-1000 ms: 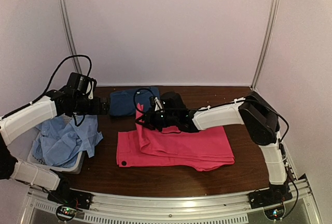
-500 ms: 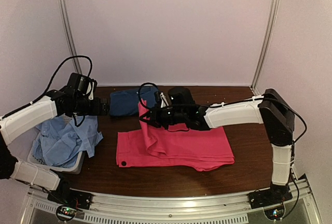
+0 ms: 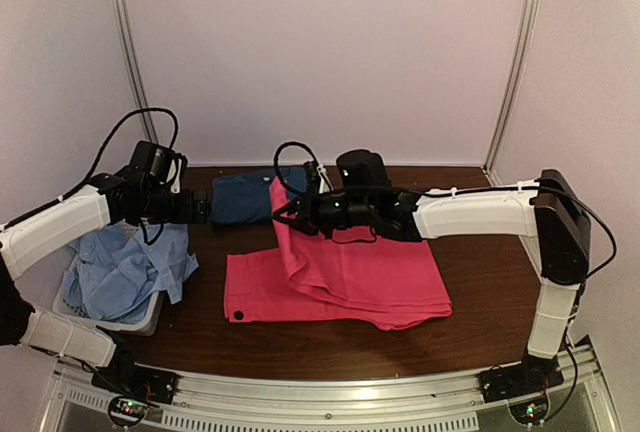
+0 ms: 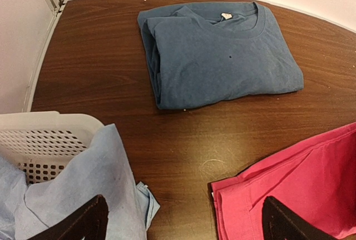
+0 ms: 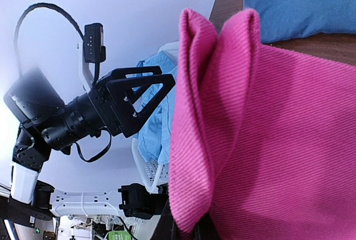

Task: Fold and stack the mixed laundry pile
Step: Fold the rectangle-folded trousers at the center of the board.

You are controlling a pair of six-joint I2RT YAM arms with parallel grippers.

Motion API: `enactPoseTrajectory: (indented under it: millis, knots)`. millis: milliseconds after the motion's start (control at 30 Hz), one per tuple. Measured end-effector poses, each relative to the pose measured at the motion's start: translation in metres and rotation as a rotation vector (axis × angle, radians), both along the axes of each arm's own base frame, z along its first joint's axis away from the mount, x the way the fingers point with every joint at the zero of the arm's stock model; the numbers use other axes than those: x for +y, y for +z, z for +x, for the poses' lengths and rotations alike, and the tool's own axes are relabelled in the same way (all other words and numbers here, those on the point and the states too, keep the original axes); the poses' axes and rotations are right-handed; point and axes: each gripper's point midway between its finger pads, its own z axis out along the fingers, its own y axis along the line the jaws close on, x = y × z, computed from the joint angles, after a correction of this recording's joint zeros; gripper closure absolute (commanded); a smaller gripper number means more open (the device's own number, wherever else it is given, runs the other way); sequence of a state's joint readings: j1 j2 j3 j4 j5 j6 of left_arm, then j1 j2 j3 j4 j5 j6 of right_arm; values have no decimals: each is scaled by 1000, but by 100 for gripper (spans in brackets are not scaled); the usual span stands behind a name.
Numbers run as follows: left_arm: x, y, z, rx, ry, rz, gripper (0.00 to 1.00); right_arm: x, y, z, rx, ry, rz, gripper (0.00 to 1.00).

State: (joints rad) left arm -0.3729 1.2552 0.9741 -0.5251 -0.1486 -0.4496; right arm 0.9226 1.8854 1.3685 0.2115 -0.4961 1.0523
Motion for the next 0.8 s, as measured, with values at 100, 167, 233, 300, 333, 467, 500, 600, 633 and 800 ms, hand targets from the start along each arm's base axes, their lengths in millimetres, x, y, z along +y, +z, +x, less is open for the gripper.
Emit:
enactPoseTrajectory:
  millis: [100,167,233,300,333,467,500,600,633,800]
  knots:
    - [0,0,0,0,0,0,2,5,-1,-2,20,13,14,100]
    - [0,0,0,0,-1,1,2,13,-6,-1,35,23,30,100]
    - [0,0,0,0,-1,1,2,23,-17,0,54,32,37,100]
    - [0,-1,0,1,-1,2,2,31,-34,0,82,40,27,100]
    - [0,-1,0,1,-2,2,2,34,-42,0,91,43,21,100]
    - [0,-1,0,2,-2,2,2,45,-72,3,132,44,4,100]
    - [0,-1,0,2,-2,2,3,47,-77,5,139,42,5,100]
    - [0,-2,-1,5,-4,1,2,55,-85,8,149,43,16,100]
    - [-1,-2,-1,5,-6,-1,2,57,-87,10,149,43,18,100]
    - [-1,-3,-1,8,-7,-1,2,68,-103,15,174,45,32,75]
